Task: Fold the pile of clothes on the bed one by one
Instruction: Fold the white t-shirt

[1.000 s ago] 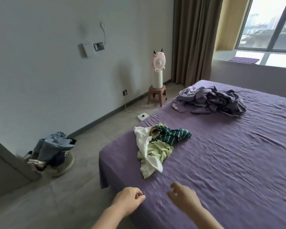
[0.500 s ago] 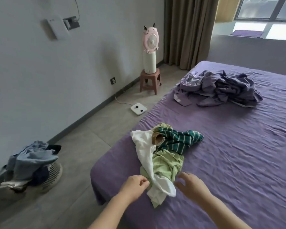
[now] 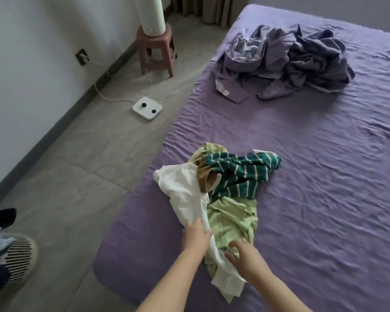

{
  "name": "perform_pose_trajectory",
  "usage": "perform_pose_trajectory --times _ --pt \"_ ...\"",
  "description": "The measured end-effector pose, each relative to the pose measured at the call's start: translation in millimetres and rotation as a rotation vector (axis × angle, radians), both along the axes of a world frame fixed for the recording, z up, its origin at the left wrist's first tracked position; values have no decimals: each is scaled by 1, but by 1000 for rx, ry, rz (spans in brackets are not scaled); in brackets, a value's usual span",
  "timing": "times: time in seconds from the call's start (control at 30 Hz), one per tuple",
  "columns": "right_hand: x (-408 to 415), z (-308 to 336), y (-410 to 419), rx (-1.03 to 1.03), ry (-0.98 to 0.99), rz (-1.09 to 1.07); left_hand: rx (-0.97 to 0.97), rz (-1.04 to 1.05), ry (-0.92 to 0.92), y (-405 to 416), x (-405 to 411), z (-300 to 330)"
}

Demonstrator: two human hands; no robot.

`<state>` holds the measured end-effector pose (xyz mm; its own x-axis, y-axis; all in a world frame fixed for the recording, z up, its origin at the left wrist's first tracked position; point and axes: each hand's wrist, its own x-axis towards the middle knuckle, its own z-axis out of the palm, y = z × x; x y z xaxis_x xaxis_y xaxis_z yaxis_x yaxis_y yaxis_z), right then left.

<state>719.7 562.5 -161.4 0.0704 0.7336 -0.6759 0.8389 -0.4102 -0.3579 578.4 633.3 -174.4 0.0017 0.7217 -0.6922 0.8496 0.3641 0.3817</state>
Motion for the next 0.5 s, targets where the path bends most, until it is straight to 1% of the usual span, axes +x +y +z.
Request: perform_pose_trajectory --times 0.13,0.23,0.3,0.37,0.43,0.5 --pt "0 -6 3 44 27 -60 25 33 150 -1 8 -21" --pt "6 -2 8 108 49 -87 26 82 184 2 4 -20" --pt "11 5 10 147 72 -130 119 159 71 1 -1 -12" --pt "15 15 13 197 116 -198 246 242 -149 -1 -2 5" --pt "16 29 19 255 185 -302 310 328 -380 -3 2 35" --pt "19 49 27 312 291 -431 366 356 -562 -6 10 73"
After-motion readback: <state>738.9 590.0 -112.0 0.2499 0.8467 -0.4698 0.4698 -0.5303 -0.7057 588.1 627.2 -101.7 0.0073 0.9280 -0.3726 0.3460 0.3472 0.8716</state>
